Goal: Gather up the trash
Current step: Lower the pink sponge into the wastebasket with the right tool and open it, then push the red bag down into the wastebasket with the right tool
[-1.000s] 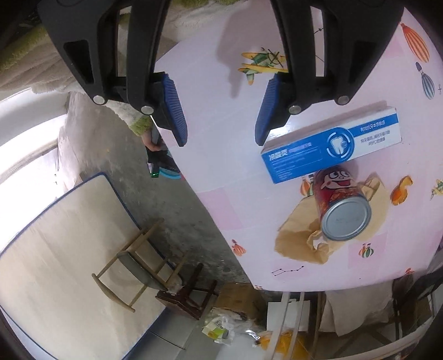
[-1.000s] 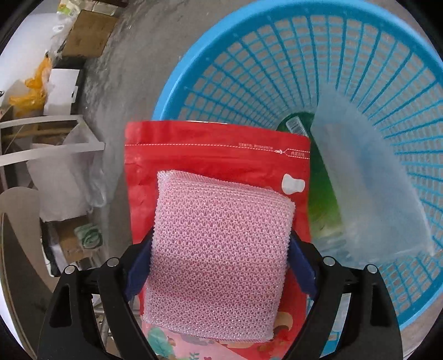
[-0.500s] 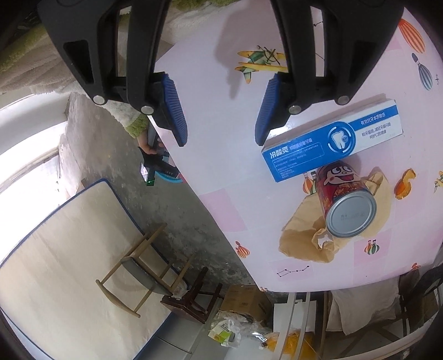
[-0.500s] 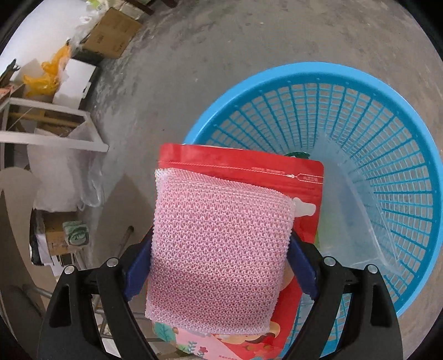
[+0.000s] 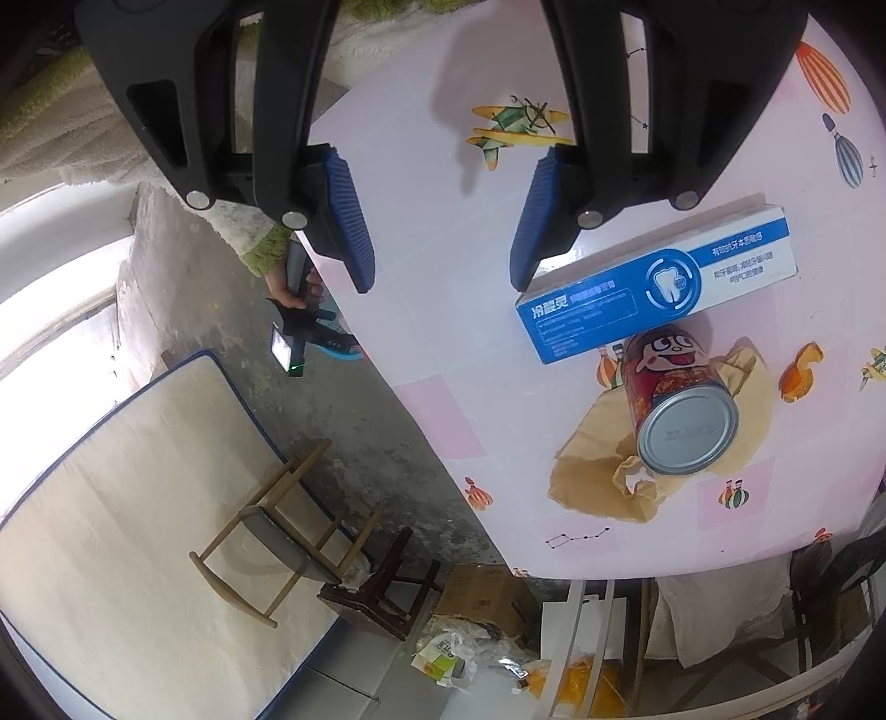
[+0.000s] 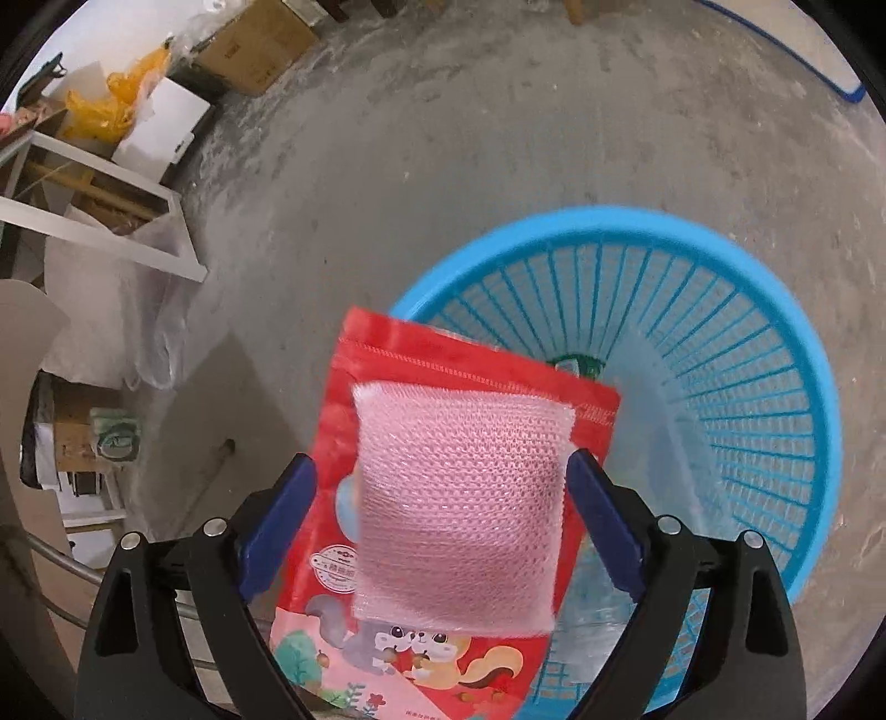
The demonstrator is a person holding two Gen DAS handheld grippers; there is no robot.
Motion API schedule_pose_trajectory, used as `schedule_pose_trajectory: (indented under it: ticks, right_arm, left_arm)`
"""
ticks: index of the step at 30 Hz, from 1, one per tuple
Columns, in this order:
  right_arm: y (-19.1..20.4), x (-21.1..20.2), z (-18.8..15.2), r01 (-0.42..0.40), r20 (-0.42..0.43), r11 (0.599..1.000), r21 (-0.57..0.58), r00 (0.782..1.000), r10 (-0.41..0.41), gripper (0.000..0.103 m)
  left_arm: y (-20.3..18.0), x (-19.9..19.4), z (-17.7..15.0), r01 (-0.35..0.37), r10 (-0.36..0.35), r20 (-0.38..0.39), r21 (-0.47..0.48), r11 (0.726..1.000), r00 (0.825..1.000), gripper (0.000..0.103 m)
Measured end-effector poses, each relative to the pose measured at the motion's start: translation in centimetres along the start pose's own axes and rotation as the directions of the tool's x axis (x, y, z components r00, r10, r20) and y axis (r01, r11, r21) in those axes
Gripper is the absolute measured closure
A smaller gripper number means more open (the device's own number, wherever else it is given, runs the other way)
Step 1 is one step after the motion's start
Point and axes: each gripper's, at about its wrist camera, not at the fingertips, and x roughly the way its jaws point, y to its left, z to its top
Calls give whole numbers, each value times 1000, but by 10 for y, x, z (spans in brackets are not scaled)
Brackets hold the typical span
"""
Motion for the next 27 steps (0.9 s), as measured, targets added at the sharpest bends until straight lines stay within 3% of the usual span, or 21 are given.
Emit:
schedule_pose_trajectory:
  ticks: [4, 10, 15, 19, 27]
  right_arm:
    - [-7, -37, -15, -22, 67, 998, 58, 998, 18, 18]
    - [-12, -18, -44, 63, -13, 994, 92, 998, -62, 67]
    - [2, 30, -42, 156, -115, 988, -9, 981, -156, 89]
    - [-3, 63, -34, 192, -213, 981, 5, 959, -187, 96]
    - [-3, 81, -24, 207, -243, 978, -32, 947, -208, 96]
  left_arm:
    - [1, -1, -1, 3, -3, 9, -2, 1000, 1000, 55]
    - [5, 6, -3, 10, -10, -12, -15, 1000, 1000, 55]
    - [6, 3, -5, 8, -8, -12, -12, 1000, 1000, 55]
    - [14, 1, -8, -11, 10, -8, -38, 999, 1000, 55]
    - [26, -3, -7, -42, 42, -5, -64, 997, 999, 55]
